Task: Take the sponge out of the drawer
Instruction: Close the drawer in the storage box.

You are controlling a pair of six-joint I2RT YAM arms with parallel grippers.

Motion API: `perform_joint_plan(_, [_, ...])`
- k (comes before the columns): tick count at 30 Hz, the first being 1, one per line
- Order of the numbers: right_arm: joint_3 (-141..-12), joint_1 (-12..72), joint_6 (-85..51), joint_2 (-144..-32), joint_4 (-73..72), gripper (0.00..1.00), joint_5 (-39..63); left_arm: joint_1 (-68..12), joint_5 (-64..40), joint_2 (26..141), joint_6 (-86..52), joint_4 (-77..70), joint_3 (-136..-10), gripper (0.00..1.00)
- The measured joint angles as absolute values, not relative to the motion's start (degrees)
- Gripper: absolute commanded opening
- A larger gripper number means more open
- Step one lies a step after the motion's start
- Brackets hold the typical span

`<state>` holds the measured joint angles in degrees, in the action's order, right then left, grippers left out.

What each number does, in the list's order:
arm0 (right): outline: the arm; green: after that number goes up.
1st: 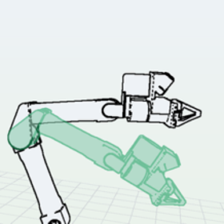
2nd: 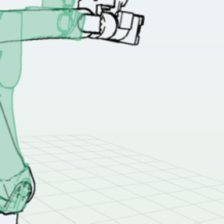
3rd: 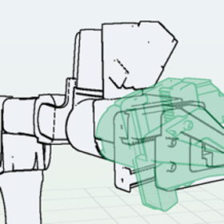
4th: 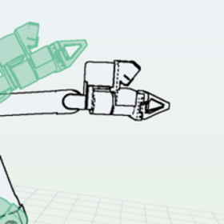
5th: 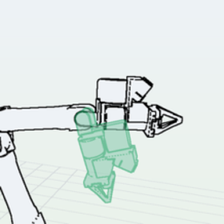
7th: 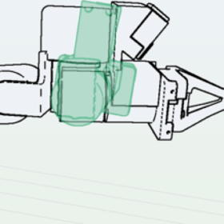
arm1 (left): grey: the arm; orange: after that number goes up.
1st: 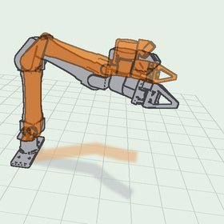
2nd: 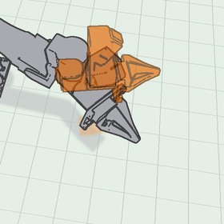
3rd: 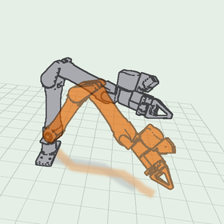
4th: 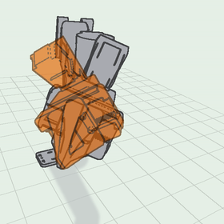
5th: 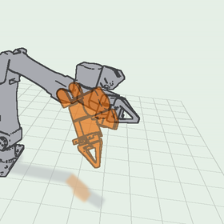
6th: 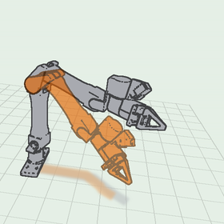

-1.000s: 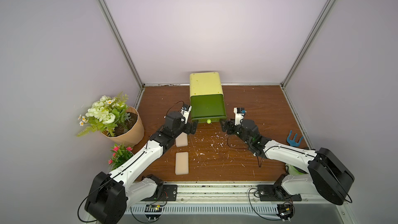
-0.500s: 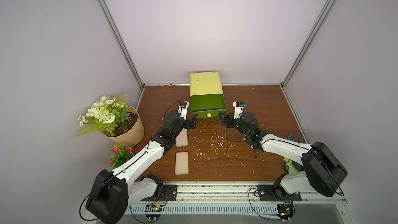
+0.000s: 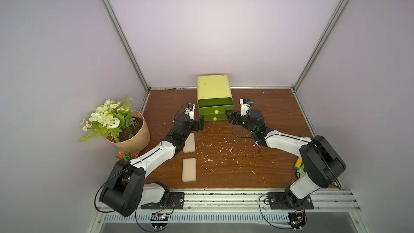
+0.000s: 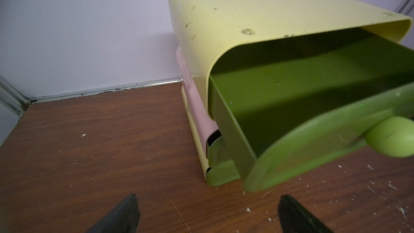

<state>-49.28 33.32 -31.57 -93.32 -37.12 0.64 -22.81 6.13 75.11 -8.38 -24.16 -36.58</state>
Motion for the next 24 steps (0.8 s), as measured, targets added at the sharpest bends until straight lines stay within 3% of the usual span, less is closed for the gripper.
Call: perform_joint_plan(24, [-53.5,29.8,-36.4,-101.0,-43.4,0.80,6.6,-20.4,3.7,84.6,-10.8,-36.8,-40.4,1.00])
